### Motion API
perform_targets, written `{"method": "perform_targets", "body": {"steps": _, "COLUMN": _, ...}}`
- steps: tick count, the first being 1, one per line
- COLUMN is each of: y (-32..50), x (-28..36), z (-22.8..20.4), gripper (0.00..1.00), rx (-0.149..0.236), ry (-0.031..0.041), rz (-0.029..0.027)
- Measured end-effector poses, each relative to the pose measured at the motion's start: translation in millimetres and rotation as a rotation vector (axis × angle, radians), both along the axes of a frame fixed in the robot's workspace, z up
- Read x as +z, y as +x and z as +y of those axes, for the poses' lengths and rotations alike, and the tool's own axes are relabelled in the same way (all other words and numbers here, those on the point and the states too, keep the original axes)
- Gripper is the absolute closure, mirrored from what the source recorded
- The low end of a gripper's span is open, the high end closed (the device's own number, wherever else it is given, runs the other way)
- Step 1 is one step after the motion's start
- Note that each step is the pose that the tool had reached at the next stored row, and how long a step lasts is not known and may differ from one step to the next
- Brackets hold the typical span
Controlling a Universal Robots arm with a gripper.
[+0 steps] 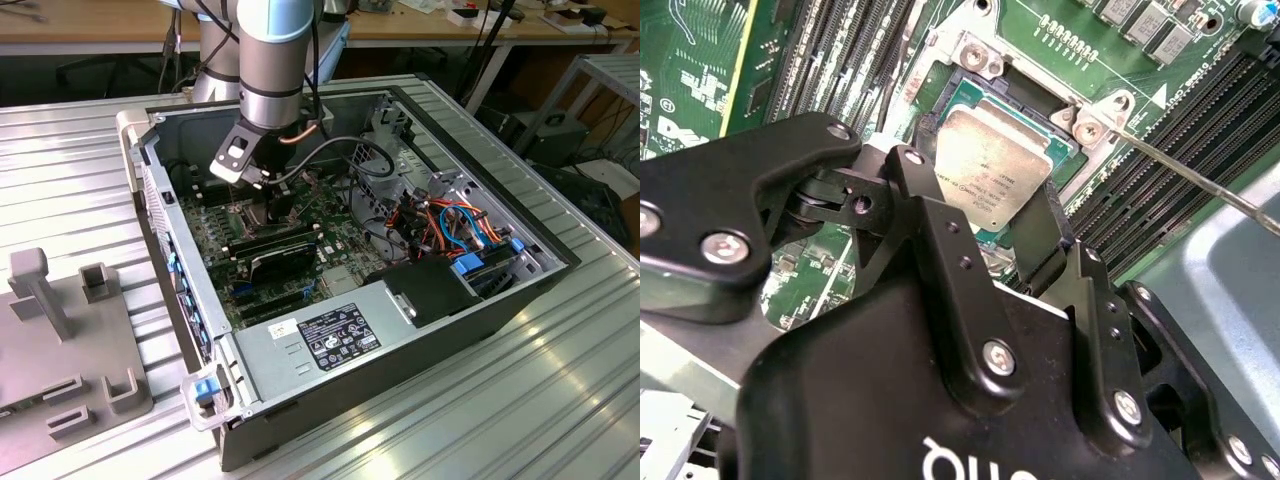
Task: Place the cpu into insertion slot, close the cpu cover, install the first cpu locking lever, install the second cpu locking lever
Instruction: 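Place the cpu into insertion slot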
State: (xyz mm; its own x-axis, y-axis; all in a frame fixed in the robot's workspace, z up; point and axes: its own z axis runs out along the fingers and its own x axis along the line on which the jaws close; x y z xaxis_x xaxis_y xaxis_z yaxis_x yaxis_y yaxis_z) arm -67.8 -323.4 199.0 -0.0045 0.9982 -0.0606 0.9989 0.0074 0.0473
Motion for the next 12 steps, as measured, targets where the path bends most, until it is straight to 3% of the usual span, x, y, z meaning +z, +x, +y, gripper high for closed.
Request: {"method": "perform_targets", "body": {"steps": 12, "y": 1.0, "x": -2.4, "z": -0.1, "gripper": 0.45, "rx": 0.000, "ry": 0.0000, "rz": 0.0001}}
